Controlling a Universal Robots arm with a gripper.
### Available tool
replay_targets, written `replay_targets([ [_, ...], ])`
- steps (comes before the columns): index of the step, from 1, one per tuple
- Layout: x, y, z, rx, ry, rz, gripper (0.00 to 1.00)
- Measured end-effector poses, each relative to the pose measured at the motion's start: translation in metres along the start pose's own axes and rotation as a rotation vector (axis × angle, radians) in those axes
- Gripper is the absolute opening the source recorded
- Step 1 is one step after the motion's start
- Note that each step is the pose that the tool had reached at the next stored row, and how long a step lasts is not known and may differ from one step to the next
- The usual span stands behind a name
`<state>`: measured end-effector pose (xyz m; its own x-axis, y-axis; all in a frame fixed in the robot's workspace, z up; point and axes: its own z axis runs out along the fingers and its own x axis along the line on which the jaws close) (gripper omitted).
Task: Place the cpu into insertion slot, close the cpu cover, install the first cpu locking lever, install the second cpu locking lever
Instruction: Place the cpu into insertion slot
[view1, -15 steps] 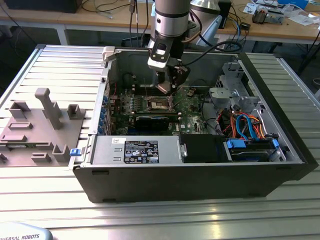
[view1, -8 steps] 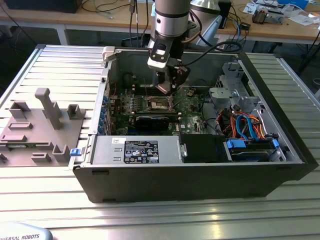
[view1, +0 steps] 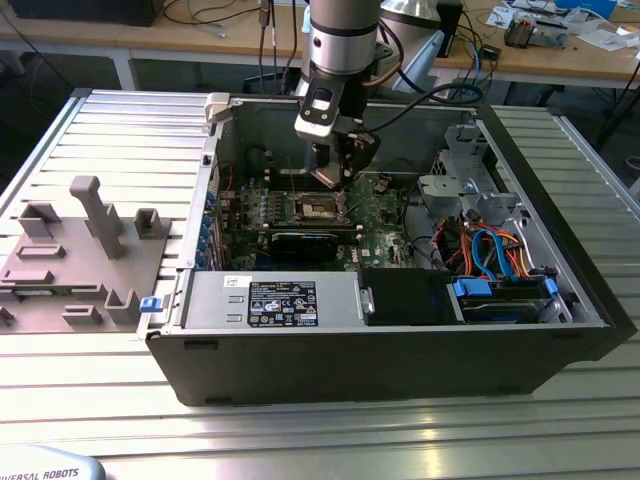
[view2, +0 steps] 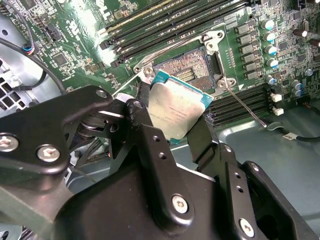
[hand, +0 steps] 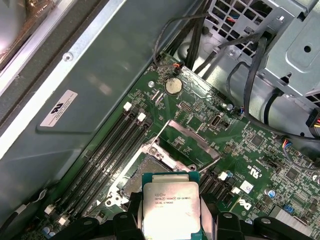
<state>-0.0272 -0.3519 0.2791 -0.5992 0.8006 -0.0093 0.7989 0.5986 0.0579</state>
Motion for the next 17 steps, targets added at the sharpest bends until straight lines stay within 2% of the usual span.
replay_targets([
  [17,0.0000,-0.0002,0.0032,0.0002,-0.0013,0.021,0.55],
])
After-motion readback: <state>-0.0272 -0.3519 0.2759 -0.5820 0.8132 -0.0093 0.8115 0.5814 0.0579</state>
